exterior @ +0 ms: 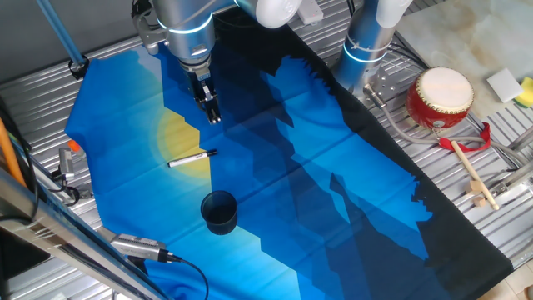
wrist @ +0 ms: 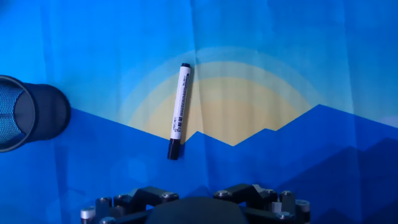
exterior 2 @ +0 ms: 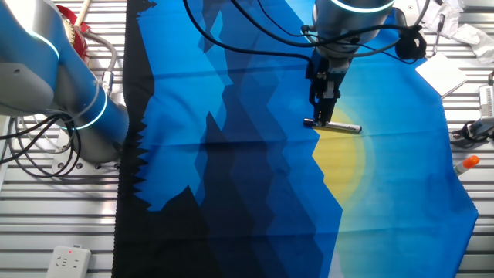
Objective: Put the pen into the pen holder
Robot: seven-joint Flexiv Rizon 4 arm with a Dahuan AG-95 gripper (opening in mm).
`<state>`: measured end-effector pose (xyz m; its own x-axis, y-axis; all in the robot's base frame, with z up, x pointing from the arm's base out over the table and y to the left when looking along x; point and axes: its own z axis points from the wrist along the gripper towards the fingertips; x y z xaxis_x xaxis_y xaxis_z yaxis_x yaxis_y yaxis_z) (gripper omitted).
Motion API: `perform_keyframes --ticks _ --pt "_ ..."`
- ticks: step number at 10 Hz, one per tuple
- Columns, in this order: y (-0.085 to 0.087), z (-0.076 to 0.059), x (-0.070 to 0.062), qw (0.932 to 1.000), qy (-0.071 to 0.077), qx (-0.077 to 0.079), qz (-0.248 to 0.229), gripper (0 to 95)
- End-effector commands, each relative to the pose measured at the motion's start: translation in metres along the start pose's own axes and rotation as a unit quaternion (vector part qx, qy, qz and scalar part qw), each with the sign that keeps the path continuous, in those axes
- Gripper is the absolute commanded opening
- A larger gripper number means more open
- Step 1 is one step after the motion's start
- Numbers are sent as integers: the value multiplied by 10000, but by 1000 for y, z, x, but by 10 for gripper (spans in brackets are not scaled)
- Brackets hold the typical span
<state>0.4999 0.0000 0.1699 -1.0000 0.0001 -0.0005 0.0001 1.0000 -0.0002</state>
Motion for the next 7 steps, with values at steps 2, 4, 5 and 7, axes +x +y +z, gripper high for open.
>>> perform_keyframes --ticks 2,4,5,7 --pt "0 0 0 9915 209 -66 -1280 0" --pt "0 -1 0 9940 198 -63 -1078 0" --pt "0 -1 0 9937 196 -78 -1099 0" --pt "0 -1 0 9944 189 -93 -1032 0"
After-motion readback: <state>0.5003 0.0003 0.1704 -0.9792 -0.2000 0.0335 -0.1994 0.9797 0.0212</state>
